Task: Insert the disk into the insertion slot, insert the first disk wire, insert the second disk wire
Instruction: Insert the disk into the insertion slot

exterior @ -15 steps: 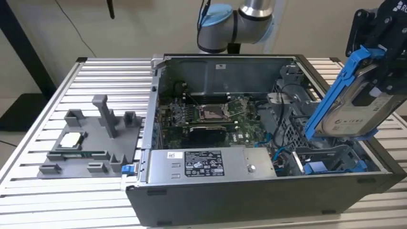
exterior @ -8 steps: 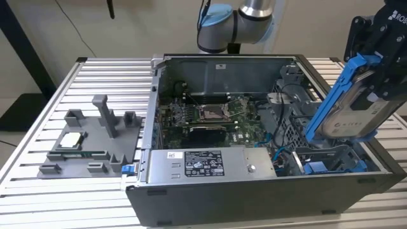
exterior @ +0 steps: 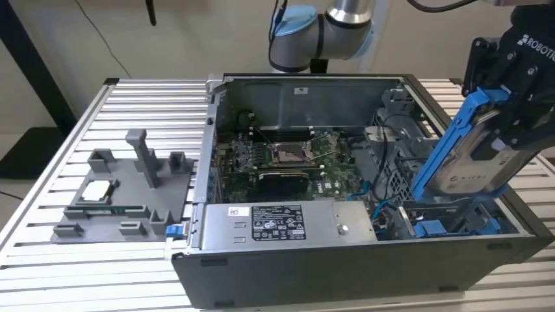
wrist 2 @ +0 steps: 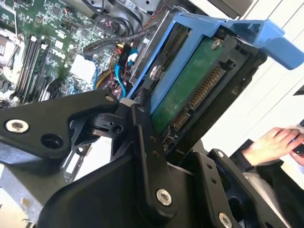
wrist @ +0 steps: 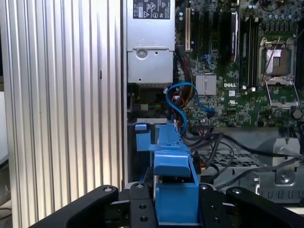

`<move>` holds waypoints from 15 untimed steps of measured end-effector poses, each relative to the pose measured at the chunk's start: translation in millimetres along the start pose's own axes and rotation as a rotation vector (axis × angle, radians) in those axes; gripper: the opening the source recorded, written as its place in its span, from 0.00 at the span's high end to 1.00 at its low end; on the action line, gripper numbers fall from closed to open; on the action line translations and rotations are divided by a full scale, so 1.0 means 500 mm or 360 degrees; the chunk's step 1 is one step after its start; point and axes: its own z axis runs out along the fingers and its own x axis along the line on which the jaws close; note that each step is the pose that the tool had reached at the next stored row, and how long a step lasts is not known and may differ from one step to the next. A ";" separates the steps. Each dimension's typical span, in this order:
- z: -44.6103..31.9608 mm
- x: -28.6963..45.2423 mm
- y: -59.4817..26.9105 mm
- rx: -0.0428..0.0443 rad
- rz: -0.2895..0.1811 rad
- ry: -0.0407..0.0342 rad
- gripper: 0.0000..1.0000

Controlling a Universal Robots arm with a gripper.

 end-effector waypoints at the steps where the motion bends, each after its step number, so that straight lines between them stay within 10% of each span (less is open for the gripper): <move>1: 0.003 0.000 0.000 0.0000 0.0000 0.0000 0.67; 15: 0.046 0.004 -0.001 0.0000 0.0000 -0.0001 0.67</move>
